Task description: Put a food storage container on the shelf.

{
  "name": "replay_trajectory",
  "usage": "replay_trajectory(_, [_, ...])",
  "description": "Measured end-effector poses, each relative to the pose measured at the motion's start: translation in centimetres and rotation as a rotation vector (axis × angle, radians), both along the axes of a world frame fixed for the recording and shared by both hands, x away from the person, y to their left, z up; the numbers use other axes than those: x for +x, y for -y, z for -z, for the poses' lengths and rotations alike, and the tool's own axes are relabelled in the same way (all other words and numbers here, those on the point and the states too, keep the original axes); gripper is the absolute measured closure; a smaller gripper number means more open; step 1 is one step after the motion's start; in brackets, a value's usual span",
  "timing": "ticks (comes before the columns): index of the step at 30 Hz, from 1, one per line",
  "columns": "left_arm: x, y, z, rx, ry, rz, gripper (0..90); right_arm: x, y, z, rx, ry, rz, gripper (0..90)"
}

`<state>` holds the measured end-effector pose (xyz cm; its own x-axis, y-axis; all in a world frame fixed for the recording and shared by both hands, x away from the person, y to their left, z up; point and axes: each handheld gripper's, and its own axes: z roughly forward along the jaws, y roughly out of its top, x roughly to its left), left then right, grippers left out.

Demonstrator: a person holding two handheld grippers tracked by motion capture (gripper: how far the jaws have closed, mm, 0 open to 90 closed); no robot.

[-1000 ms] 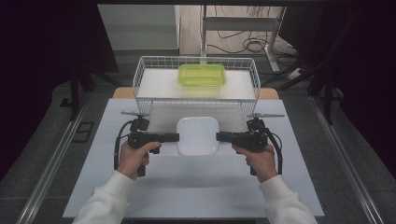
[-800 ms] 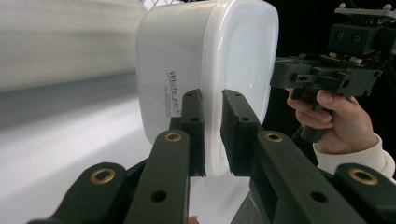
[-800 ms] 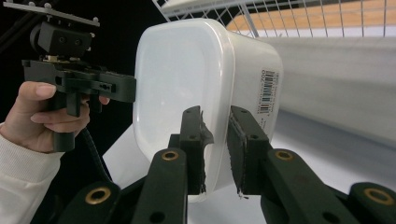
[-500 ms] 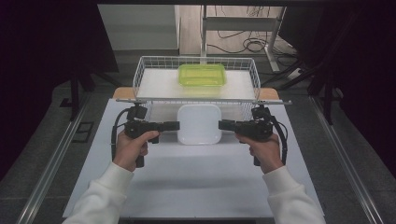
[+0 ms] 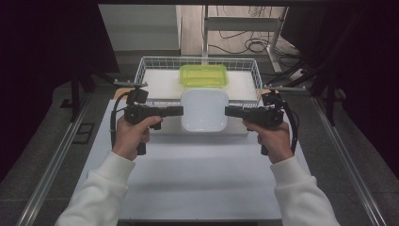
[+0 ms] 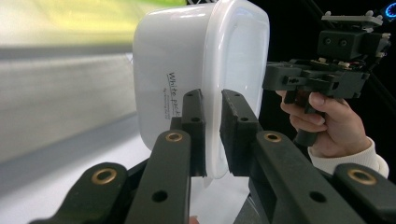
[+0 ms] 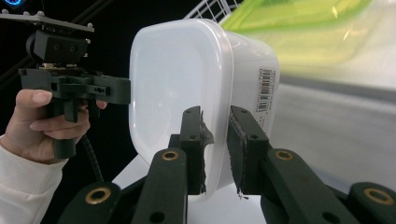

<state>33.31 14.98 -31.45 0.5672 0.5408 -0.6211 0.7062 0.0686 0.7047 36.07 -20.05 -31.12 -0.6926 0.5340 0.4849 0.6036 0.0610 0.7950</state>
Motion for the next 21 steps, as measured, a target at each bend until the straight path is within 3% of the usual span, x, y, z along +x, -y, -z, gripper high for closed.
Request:
replay_trajectory(5, [0.9,0.0,-1.5,-0.003,0.017,-0.007,80.6,0.9,0.0,-1.5,0.005,0.011,0.005,75.6])
replay_trajectory(10, [2.7,-0.2,-3.2,0.004,0.035,-0.008,80.6,2.4,-0.1,-3.1,0.019,0.020,0.013,75.6])
replay_trajectory(21, [6.0,-0.8,-4.7,-0.039,0.038,-0.016,80.5,5.3,-0.6,-5.3,0.020,0.034,0.017,75.8])
